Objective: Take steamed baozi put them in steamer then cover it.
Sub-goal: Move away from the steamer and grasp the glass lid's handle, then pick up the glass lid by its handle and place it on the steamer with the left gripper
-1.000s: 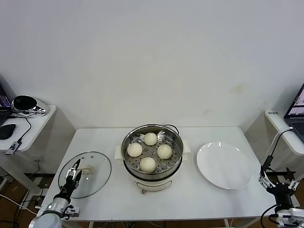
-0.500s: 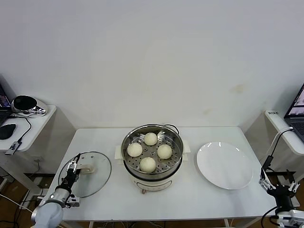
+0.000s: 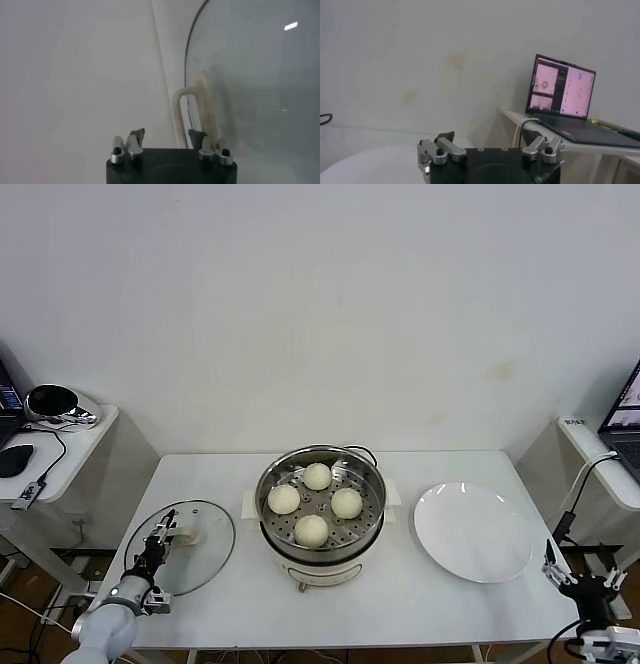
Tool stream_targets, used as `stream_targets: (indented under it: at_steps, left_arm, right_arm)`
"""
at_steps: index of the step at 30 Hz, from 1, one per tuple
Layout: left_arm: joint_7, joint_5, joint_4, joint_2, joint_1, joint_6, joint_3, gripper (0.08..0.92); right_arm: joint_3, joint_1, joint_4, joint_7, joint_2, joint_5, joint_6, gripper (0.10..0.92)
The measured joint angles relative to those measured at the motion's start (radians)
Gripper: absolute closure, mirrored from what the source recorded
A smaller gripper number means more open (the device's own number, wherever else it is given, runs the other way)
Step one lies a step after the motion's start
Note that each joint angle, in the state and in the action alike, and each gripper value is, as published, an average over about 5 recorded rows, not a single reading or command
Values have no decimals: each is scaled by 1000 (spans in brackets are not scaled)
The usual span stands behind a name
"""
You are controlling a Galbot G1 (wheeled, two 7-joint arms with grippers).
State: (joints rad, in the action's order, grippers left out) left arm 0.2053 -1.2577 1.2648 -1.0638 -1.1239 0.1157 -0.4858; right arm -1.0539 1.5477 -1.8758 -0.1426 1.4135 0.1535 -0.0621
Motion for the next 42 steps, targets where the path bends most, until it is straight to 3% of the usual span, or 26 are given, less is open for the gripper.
stream_targets:
  at_steps: [12,18,24,33,42]
  left_arm:
    - [29,32,-16,-12,0,18,-6,840]
    - [52,63,39,1,-36,9,-31,853]
    - [39,135,169,36,-113,-25,-75,853]
    - [-70,314,449,121,-262,-155,-176,853]
    - [-172,438,688,221,-287,-302,-166,853]
  right_arm:
    - [3,2,0,-2,2,-3,1,203]
    - [1,8,-5,-5,-1,-3,1,203]
    - [11,18,-14,-9,-2,-8,1,203]
    - [35,33,-23,-14,1,-24,-8,203]
    - [61,34,-34,-19,14,-45,-19,203]
